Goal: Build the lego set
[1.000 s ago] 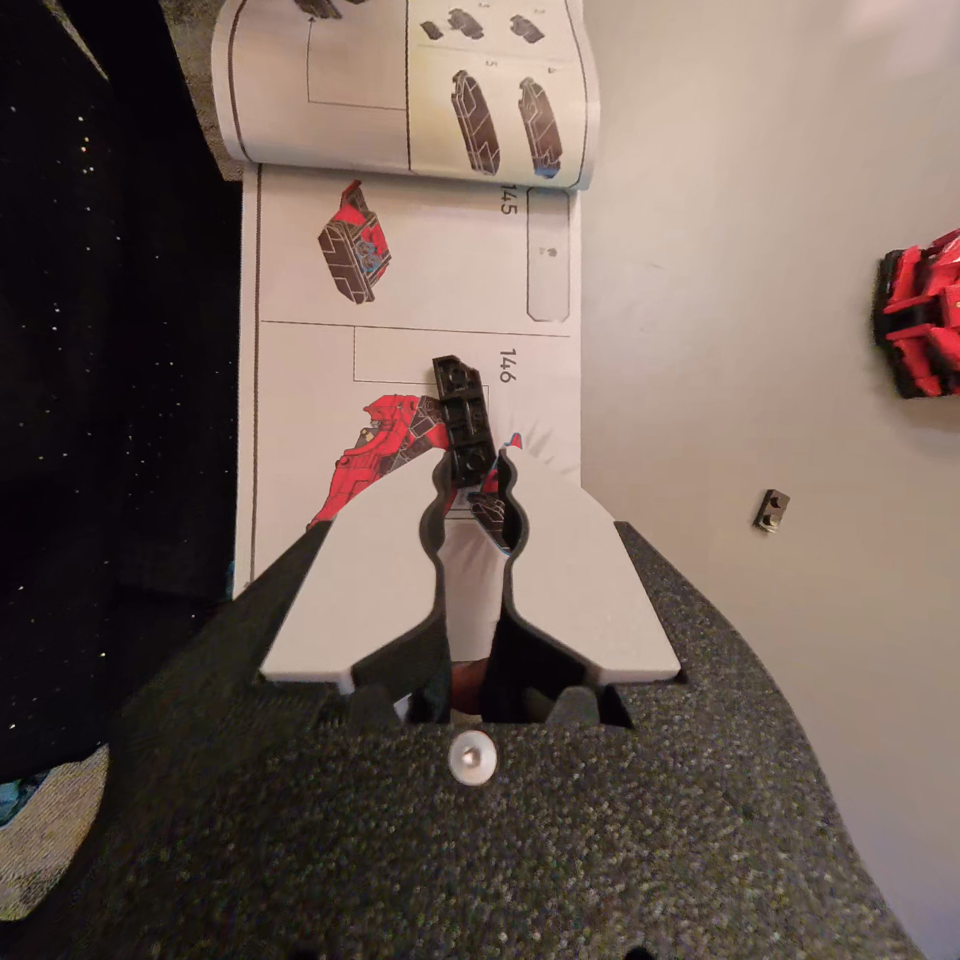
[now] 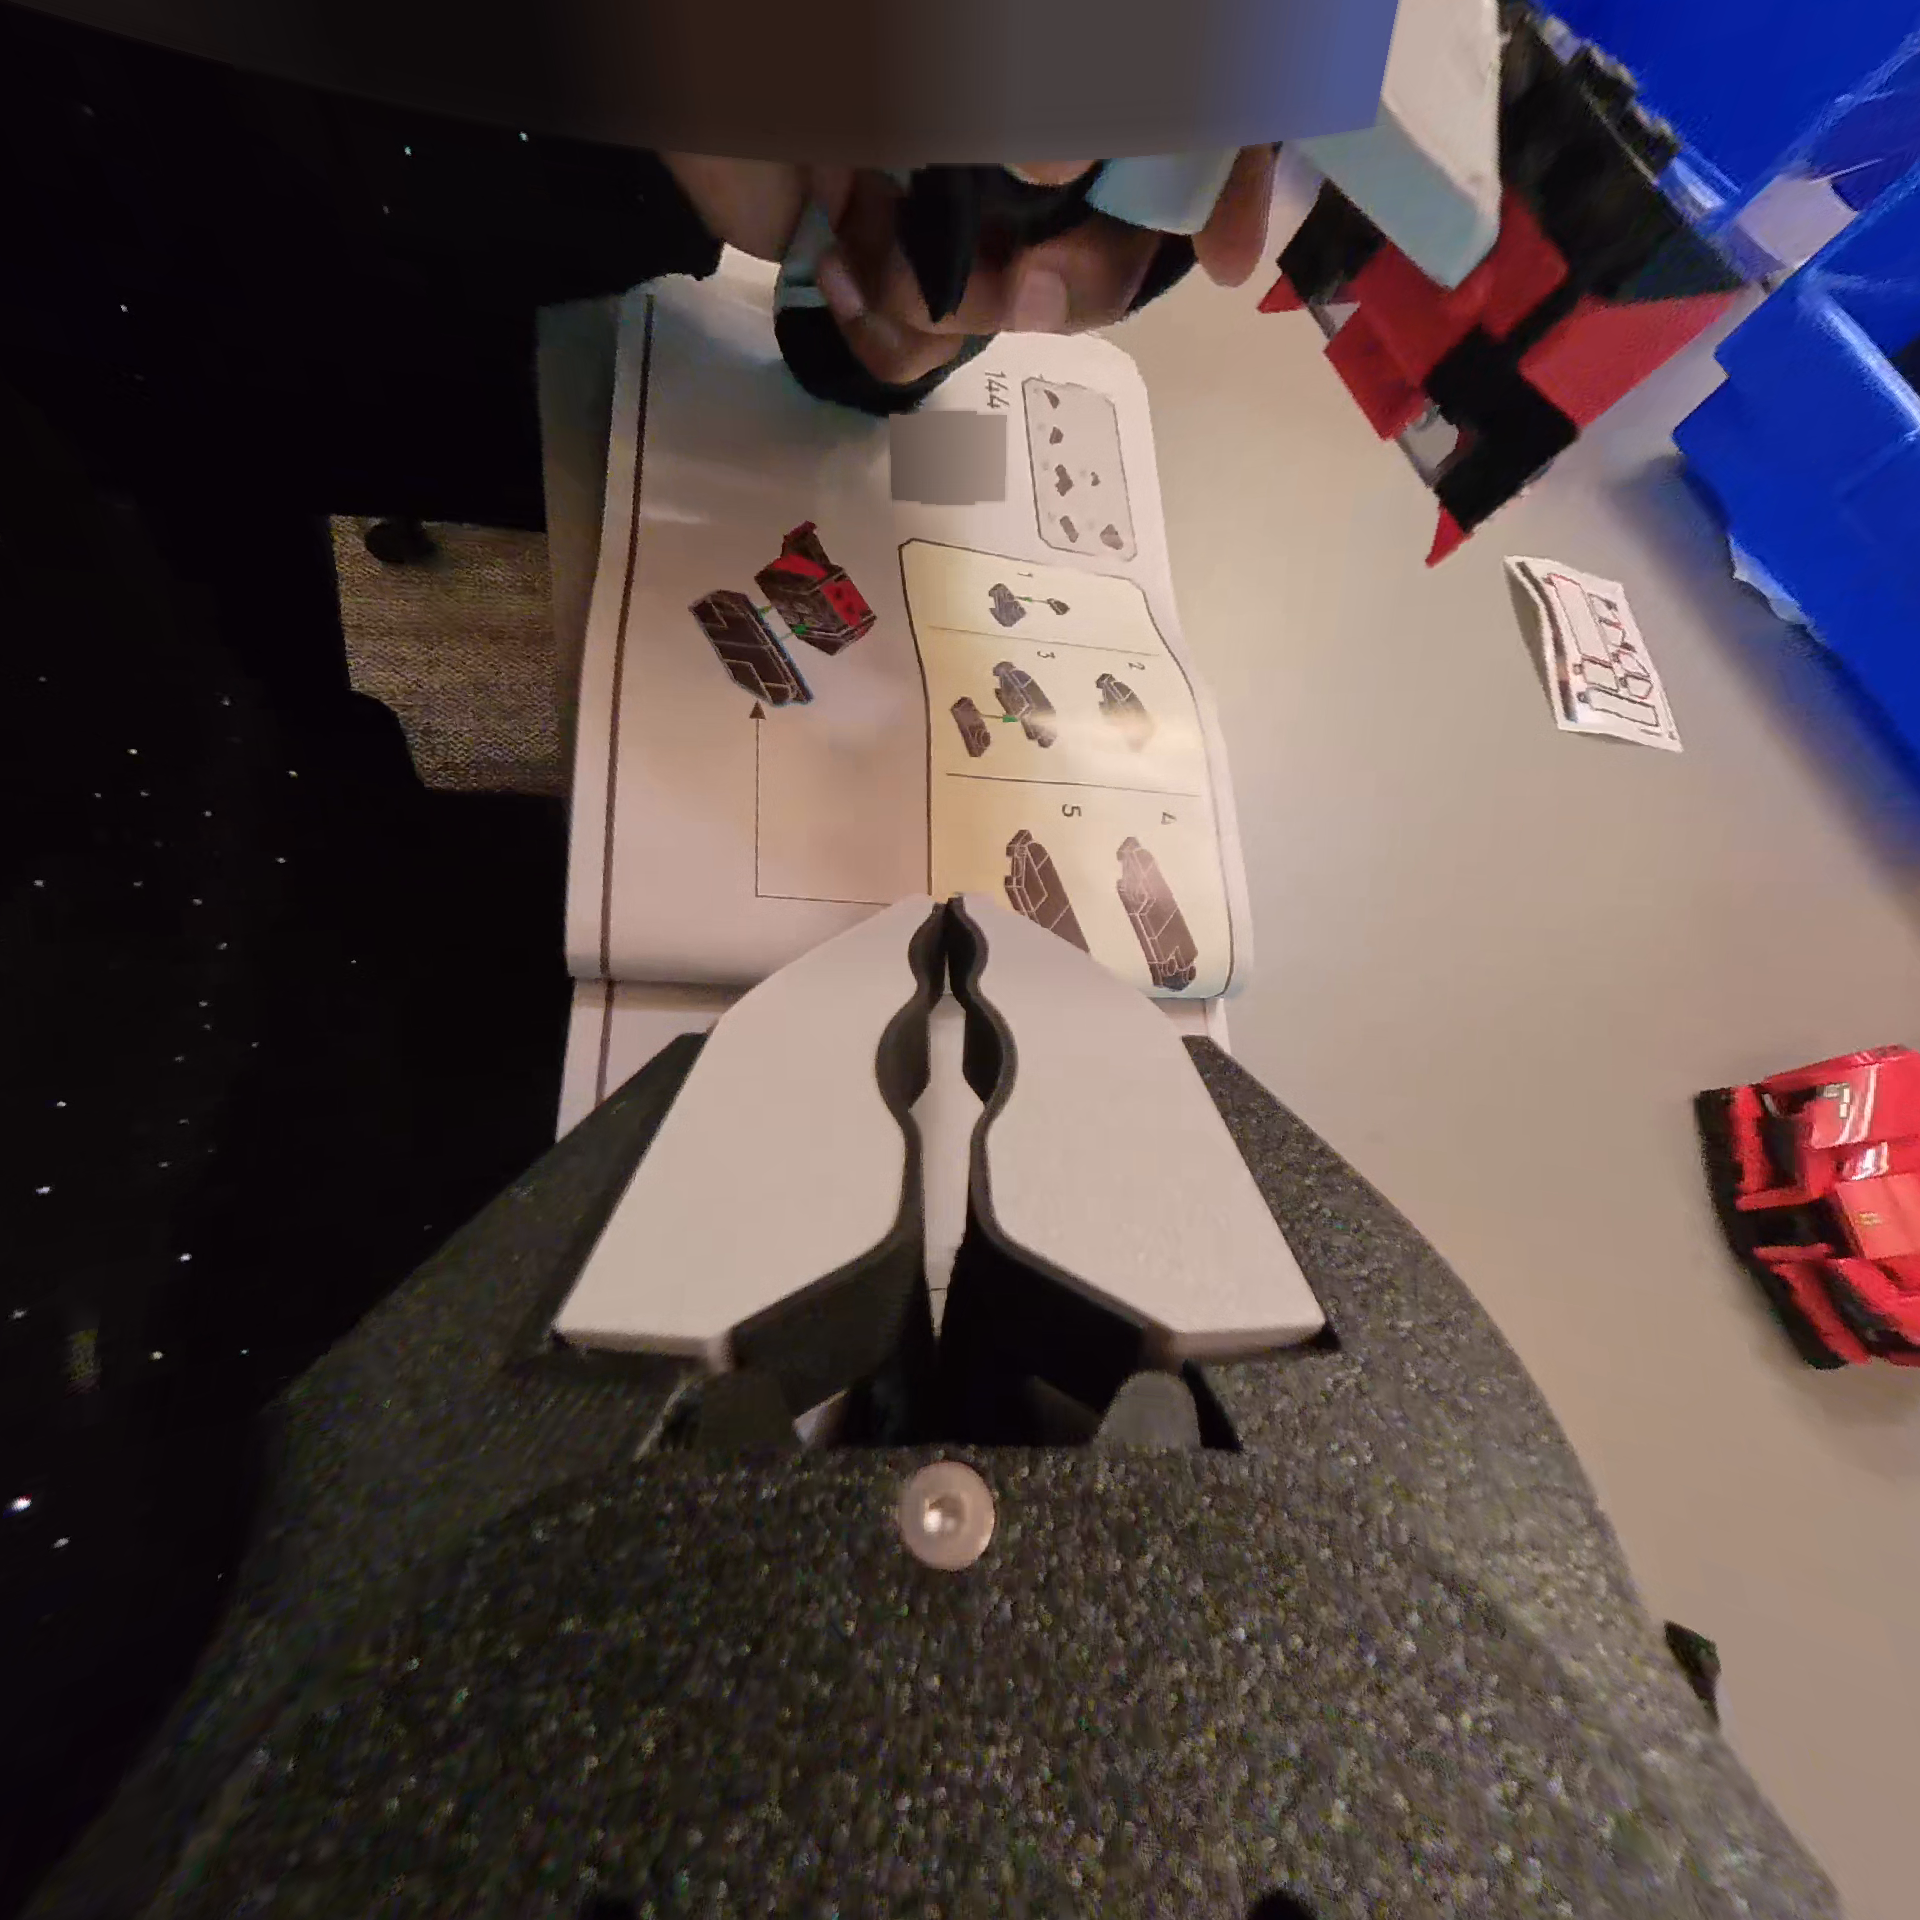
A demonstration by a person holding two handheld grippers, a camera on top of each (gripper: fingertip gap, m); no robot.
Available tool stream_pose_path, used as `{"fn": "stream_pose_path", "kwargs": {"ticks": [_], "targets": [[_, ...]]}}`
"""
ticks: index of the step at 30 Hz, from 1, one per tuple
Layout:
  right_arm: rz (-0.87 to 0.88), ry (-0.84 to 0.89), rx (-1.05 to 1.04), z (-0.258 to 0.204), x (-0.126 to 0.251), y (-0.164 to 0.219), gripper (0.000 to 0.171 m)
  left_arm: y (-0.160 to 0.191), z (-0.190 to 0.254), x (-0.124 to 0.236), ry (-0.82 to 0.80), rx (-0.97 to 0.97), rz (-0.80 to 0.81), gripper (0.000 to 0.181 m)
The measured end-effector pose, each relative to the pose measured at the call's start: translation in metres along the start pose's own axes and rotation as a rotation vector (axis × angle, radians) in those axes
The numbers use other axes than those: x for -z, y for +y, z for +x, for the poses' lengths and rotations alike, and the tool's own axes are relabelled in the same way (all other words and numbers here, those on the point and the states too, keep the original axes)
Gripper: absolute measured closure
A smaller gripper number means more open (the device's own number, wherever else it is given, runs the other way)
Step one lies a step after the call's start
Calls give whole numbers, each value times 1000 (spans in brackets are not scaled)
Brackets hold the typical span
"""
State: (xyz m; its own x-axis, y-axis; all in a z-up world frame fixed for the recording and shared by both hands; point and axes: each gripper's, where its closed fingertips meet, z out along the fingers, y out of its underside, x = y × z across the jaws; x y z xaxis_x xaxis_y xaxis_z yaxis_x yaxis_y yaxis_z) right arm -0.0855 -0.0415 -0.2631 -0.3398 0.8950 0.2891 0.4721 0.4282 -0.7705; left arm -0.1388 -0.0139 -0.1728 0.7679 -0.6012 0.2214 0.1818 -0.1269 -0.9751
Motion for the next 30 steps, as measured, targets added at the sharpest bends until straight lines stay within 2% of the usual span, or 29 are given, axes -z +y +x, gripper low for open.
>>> {"fn": "stream_pose_path", "kwargs": {"ticks": [7, 11, 12, 14, 18, 25, 28, 30], "targets": [[14, -14, -16, 1, 5, -3, 171, 1, 0, 0, 9, 13, -2, 163], [139, -11, -175, 27, 41, -10, 169, 1, 1, -1, 12, 7, -8, 163], [136, -17, -217, 31, 48, -6, 157, 2, 1, -1, 13, 7, -10, 163], [90, -19, -249, 36, 57, 9, 153, 2, 1, -1, 16, 5, -13, 163], [99, 23, -223, 38, 67, 16, 153, 0, 8, -1, 35, -55, 4, 163], [72, 46, -231, 39, 71, 27, 153, -13, 36, -5, 102, -268, 60, 163], [53, 26, -229, 36, 75, 31, 152, -16, 38, -5, 100, -268, 70, 163], [10, 13, -233, 36, 80, 39, 146, -13, 35, -5, 90, -246, 55, 163]]}}
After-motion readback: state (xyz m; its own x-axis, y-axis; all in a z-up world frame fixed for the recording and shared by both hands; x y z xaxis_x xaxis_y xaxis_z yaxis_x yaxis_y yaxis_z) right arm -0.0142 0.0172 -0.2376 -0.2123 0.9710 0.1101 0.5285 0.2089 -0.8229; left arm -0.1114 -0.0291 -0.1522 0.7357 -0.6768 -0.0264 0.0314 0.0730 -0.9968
